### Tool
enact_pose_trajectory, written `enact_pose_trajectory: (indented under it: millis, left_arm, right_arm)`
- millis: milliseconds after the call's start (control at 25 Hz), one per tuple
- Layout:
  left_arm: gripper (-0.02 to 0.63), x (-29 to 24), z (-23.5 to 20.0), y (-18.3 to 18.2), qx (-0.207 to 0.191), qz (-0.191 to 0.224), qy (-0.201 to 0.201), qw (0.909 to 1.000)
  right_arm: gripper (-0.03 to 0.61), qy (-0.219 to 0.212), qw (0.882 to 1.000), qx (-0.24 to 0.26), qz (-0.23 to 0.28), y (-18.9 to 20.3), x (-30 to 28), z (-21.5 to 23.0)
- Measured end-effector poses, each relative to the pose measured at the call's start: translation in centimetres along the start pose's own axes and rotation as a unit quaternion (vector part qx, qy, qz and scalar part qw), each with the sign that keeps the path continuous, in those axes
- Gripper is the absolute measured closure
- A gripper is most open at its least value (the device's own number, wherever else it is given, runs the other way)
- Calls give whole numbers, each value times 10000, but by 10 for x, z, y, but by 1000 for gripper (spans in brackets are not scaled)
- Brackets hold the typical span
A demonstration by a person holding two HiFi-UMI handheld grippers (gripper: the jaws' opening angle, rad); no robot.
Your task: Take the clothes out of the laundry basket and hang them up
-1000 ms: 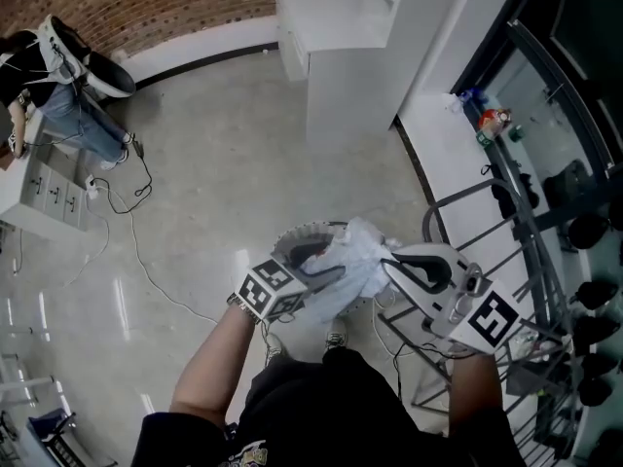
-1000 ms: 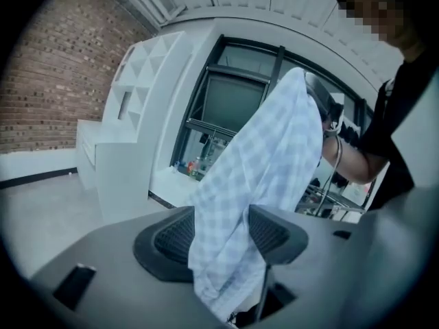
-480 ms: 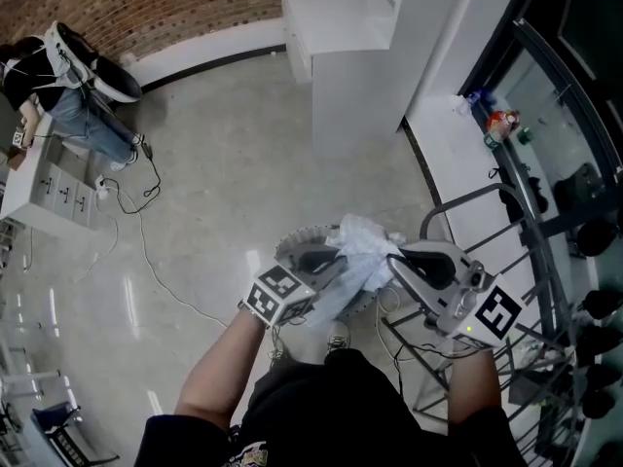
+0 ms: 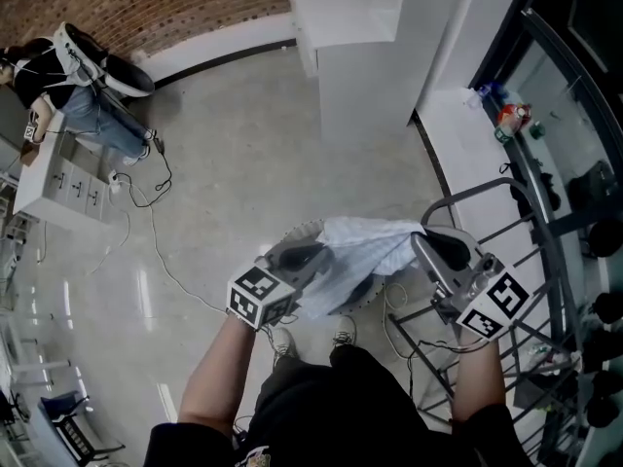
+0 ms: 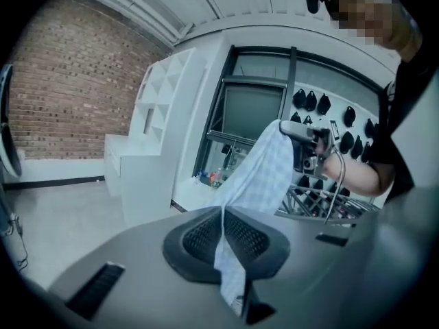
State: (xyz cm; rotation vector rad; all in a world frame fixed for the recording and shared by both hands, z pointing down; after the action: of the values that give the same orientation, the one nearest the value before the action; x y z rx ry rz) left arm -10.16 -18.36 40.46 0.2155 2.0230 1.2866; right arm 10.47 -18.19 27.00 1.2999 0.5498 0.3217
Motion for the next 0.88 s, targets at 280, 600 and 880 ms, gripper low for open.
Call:
enact_pose_trajectory:
  millis: [280, 600, 880]
  left_arm:
    - [604, 13, 8, -11, 29, 118, 96, 9999]
    - [604, 40, -4, -33, -431, 478, 38, 9979]
    - [604, 49, 2, -57, -642, 571, 73, 9963]
  right_arm:
    - [563, 681, 9973, -274, 30, 0, 7, -5]
    - [563, 1880, 9803, -611, 19, 7, 25, -38]
    - [563, 2622, 9630, -626, 56, 11, 44, -71]
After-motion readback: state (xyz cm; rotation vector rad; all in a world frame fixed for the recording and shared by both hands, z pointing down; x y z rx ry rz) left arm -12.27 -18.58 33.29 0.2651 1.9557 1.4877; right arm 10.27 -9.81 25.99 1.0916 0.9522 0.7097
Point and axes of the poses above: the fingertips, and each gripper's own axes: x backward along the fingers, z to its right, y out of its underside, the point moved 5 cm from there along x, backward along the fingers, and after that the axes turned 8 degrees about -z, right-handed, at the moved point
